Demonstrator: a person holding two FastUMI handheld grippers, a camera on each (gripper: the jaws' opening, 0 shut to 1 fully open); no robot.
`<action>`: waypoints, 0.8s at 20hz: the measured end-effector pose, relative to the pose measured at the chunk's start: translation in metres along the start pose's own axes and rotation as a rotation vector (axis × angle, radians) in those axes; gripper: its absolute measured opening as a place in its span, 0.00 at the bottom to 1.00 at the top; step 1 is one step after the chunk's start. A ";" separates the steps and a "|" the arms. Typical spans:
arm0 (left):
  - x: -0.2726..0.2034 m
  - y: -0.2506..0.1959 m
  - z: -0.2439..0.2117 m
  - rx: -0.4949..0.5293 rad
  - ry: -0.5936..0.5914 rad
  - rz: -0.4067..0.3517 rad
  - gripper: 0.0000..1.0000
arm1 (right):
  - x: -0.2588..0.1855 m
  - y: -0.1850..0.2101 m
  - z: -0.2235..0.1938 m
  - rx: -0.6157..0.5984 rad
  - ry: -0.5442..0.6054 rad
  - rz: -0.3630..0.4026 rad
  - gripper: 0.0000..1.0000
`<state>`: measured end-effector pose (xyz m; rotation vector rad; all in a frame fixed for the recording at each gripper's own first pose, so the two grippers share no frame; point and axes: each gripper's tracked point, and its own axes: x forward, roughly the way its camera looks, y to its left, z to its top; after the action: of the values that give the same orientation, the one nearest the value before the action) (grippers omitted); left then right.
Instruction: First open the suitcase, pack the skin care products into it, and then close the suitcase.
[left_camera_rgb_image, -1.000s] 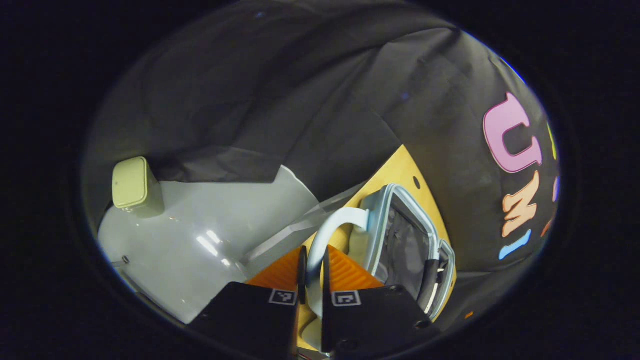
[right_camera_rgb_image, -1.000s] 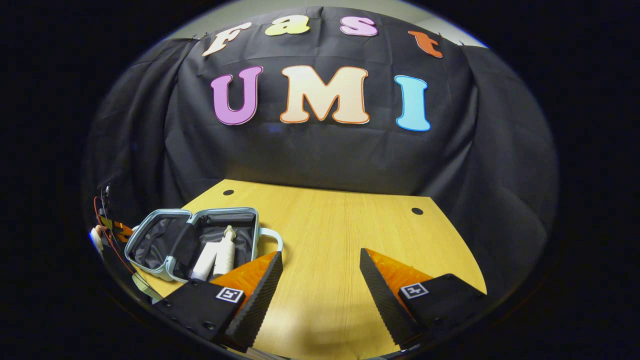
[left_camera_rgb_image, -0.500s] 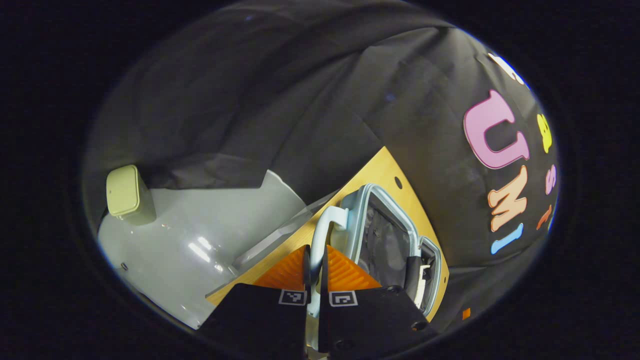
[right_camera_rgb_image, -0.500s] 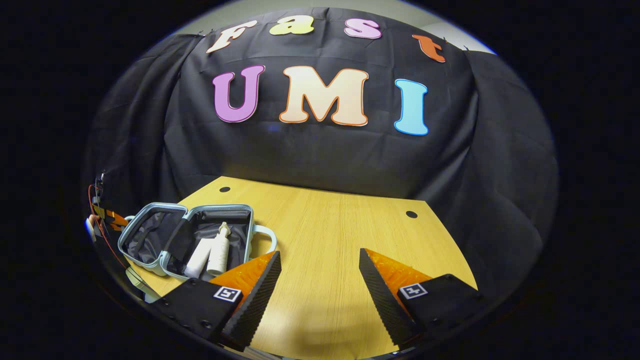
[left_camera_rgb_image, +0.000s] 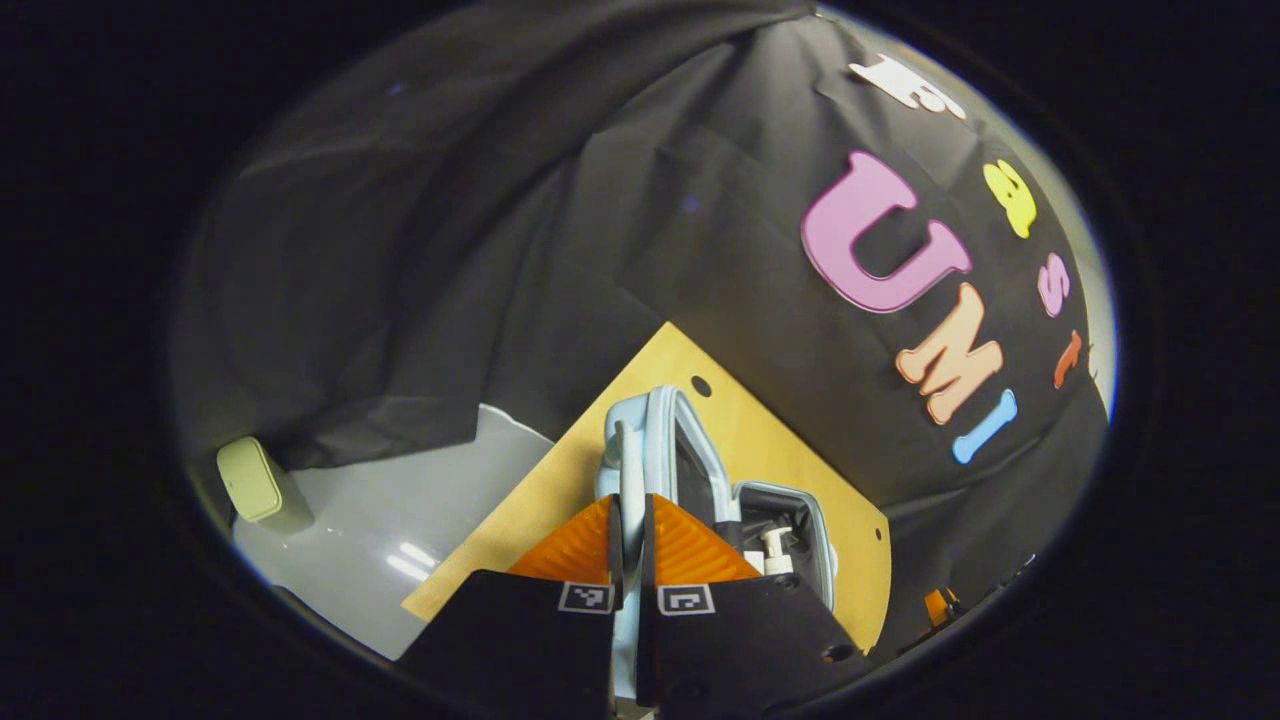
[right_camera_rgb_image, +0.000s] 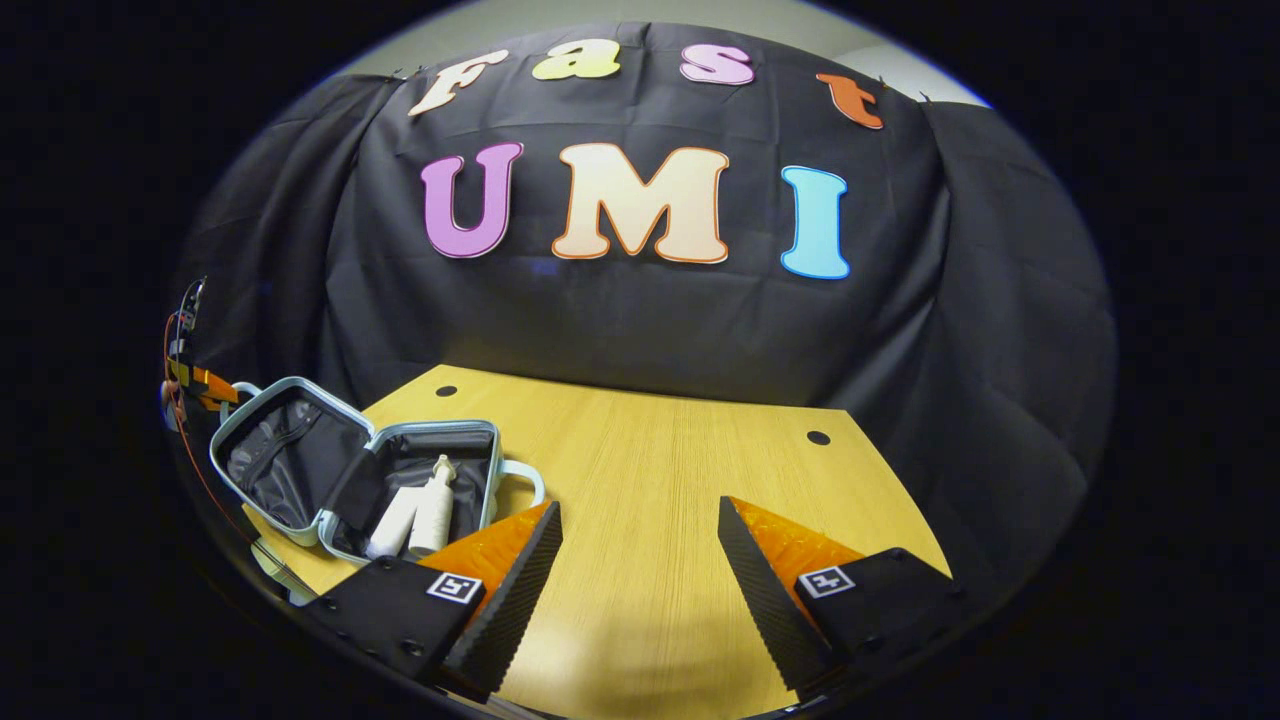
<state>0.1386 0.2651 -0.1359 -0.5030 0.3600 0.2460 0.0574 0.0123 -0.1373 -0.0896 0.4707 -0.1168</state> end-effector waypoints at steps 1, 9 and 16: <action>-0.002 -0.015 0.004 0.004 -0.005 -0.020 0.01 | -0.001 -0.003 0.000 0.003 -0.003 -0.001 0.98; -0.002 -0.124 0.012 0.149 -0.025 -0.153 0.02 | -0.010 -0.036 -0.008 0.058 -0.028 -0.031 0.98; 0.024 -0.219 -0.009 0.225 0.001 -0.269 0.02 | -0.021 -0.071 -0.009 0.105 -0.045 -0.062 0.98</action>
<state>0.2272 0.0783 -0.0595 -0.3252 0.3124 -0.0558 0.0283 -0.0554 -0.1278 -0.0035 0.4164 -0.1995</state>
